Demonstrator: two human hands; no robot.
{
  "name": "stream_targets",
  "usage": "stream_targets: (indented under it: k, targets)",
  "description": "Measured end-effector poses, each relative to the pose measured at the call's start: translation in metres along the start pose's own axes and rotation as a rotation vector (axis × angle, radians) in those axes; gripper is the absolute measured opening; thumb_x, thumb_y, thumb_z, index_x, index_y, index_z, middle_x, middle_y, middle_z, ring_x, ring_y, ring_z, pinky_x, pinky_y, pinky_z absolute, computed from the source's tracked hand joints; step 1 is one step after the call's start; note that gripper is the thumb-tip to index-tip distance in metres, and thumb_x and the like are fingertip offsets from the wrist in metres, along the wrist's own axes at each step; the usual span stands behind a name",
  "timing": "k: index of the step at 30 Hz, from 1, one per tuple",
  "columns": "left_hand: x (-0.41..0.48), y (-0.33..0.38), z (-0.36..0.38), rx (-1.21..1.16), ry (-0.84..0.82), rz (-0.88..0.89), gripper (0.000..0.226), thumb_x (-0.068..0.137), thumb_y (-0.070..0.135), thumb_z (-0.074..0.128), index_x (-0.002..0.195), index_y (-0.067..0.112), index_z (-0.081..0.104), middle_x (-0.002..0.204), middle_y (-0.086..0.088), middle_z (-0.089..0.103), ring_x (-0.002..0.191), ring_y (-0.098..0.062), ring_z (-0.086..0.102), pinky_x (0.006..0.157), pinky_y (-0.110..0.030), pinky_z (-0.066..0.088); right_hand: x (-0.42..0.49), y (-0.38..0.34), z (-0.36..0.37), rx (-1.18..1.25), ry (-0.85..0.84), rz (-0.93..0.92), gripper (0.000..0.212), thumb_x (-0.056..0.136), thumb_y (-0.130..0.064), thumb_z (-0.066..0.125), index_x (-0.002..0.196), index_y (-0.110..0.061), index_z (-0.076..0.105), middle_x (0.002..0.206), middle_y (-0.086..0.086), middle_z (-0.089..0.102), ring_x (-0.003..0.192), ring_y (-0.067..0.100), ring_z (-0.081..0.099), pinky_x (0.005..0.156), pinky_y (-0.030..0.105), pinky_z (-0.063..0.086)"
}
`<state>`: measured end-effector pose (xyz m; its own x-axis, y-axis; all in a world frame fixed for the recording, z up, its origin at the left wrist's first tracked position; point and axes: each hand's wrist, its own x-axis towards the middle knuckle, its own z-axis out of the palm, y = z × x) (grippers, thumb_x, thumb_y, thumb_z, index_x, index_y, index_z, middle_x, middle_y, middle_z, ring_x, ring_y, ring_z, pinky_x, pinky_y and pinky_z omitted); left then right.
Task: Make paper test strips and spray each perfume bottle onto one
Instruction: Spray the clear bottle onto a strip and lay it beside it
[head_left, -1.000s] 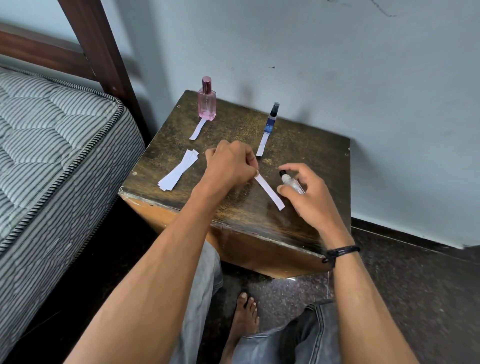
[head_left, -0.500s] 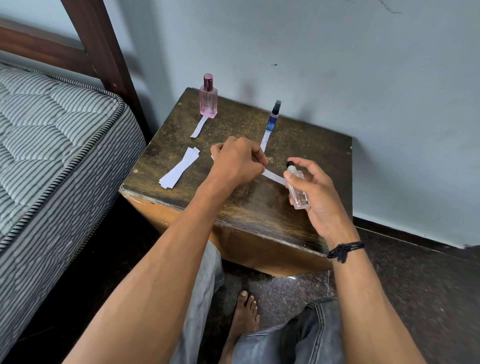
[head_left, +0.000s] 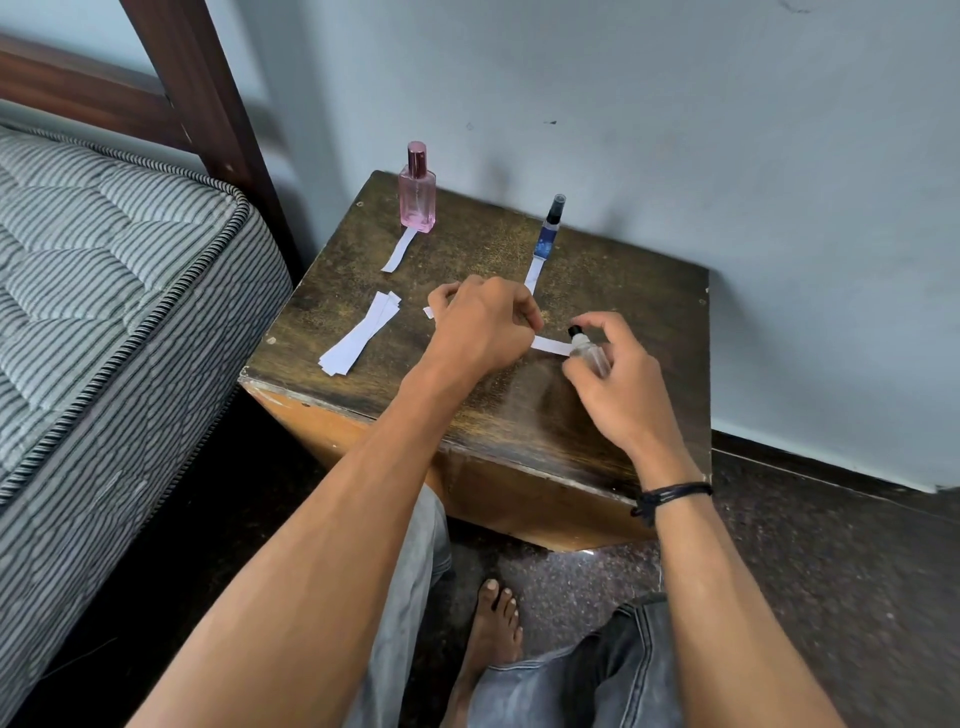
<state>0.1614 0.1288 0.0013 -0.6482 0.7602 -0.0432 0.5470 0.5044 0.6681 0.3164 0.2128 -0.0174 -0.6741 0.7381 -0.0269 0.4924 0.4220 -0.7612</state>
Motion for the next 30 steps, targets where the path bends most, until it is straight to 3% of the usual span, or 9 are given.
stream_targets:
  k: [7, 15, 18, 24, 30]
  targets:
    - [0.001, -0.002, -0.002, -0.115, -0.002, -0.045, 0.025, 0.081, 0.008, 0.066, 0.078, 0.033, 0.067, 0.076, 0.014, 0.068, 0.1, -0.009, 0.061, 0.103, -0.036, 0.023, 0.001, -0.005, 0.012, -0.267, 0.048, -0.081, 0.033, 0.095, -0.032, 0.06, 0.126, -0.039, 0.051, 0.084, -0.001, 0.069, 0.071, 0.028, 0.066, 0.064, 0.038, 0.055]
    - [-0.001, 0.001, -0.007, -0.133, -0.031, -0.07, 0.021, 0.083, 0.01, 0.068, 0.082, 0.031, 0.068, 0.086, 0.01, 0.071, 0.098, -0.009, 0.061, 0.093, -0.031, 0.019, 0.001, -0.012, 0.016, -0.347, 0.071, -0.064, 0.032, 0.096, -0.034, 0.059, 0.127, -0.036, 0.051, 0.093, 0.003, 0.071, 0.078, 0.033, 0.065, 0.061, 0.036, 0.048]
    - [-0.001, 0.002, -0.008, -0.135, -0.044, -0.077, 0.019, 0.083, 0.012, 0.069, 0.08, 0.03, 0.068, 0.08, 0.013, 0.067, 0.096, -0.008, 0.061, 0.094, -0.031, 0.019, 0.001, -0.012, 0.018, -0.346, 0.075, -0.066, 0.032, 0.095, -0.035, 0.059, 0.126, -0.036, 0.051, 0.093, 0.003, 0.072, 0.077, 0.033, 0.065, 0.061, 0.036, 0.048]
    - [-0.002, 0.002, -0.009, -0.146, -0.069, -0.094, 0.022, 0.083, 0.013, 0.069, 0.074, 0.033, 0.065, 0.078, 0.017, 0.065, 0.098, -0.007, 0.059, 0.094, -0.029, 0.02, 0.002, -0.012, 0.018, -0.376, 0.074, -0.06, 0.036, 0.095, -0.035, 0.059, 0.13, -0.034, 0.052, 0.09, 0.001, 0.069, 0.071, 0.027, 0.052, 0.06, 0.034, 0.04]
    - [-0.002, 0.001, -0.01, -0.167, -0.076, -0.107, 0.018, 0.083, 0.013, 0.069, 0.077, 0.03, 0.069, 0.085, 0.012, 0.072, 0.101, -0.008, 0.062, 0.098, -0.031, 0.023, 0.002, -0.014, 0.017, -0.378, 0.052, -0.059, 0.033, 0.094, -0.036, 0.059, 0.127, -0.035, 0.053, 0.091, 0.003, 0.071, 0.076, 0.032, 0.061, 0.061, 0.036, 0.044]
